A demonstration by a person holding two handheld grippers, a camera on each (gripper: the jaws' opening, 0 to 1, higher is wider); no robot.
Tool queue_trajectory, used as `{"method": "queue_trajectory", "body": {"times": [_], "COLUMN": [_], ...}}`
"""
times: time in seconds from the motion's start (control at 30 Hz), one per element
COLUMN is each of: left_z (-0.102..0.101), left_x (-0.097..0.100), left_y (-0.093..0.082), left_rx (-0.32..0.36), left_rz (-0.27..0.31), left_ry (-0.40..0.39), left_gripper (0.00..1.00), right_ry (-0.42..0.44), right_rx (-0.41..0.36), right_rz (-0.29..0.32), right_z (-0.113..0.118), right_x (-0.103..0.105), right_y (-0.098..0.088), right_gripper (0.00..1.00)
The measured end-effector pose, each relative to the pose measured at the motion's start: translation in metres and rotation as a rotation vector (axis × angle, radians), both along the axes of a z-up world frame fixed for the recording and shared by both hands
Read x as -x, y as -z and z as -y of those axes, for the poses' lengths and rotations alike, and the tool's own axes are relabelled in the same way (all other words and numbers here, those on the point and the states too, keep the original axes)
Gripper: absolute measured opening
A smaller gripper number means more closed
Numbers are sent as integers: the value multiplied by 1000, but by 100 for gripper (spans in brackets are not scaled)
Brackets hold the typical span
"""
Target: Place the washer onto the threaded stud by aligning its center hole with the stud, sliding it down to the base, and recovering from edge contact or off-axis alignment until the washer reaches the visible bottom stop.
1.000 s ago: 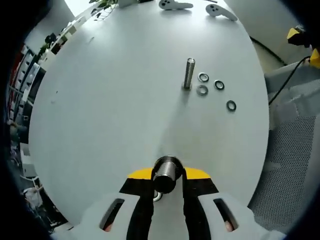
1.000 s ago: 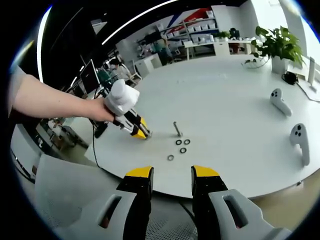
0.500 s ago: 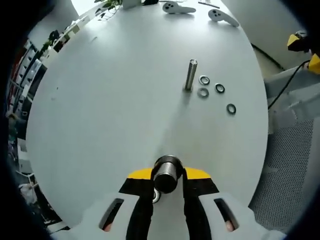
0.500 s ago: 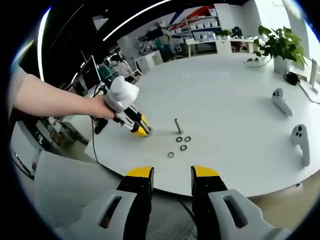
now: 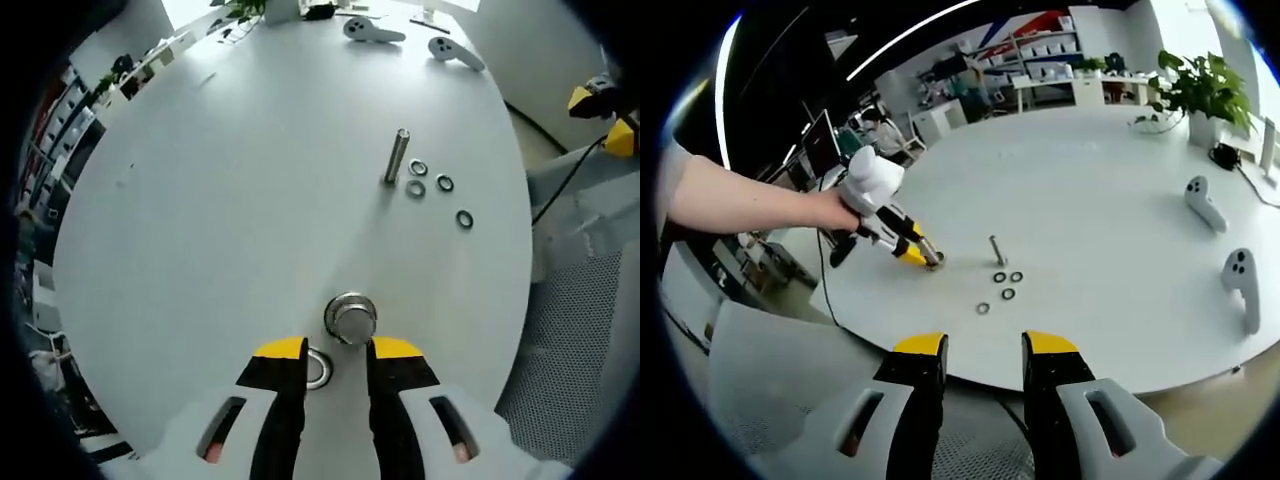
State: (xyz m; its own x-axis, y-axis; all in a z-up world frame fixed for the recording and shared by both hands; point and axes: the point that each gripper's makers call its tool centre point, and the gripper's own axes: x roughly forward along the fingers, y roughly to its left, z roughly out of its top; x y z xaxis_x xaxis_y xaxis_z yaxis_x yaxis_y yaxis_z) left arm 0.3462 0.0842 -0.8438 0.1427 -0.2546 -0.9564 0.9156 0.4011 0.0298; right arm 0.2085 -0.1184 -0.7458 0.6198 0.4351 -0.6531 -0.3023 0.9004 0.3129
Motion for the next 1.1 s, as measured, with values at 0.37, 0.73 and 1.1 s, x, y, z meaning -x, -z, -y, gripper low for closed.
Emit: {"method": "queue_trajectory", "body": {"times": [0.37, 0.73, 1.1], "left_z": [-23, -18, -23], "left_x": [-6, -16, -11], "left_y": [10, 25, 24], "left_rx": [24, 27, -12], "left_rz": [-13, -21, -32], "left_ry": [-55, 66, 60], "left_gripper": [24, 25, 21], "right_ry": [2, 2, -12], "right_rx": [4, 16, 27], "right_rz": [-2, -10, -16], "right_z": [1, 2, 1], "right_x": [0, 2, 3], "right_y": [1, 3, 4], "right_gripper": [32, 32, 32]}}
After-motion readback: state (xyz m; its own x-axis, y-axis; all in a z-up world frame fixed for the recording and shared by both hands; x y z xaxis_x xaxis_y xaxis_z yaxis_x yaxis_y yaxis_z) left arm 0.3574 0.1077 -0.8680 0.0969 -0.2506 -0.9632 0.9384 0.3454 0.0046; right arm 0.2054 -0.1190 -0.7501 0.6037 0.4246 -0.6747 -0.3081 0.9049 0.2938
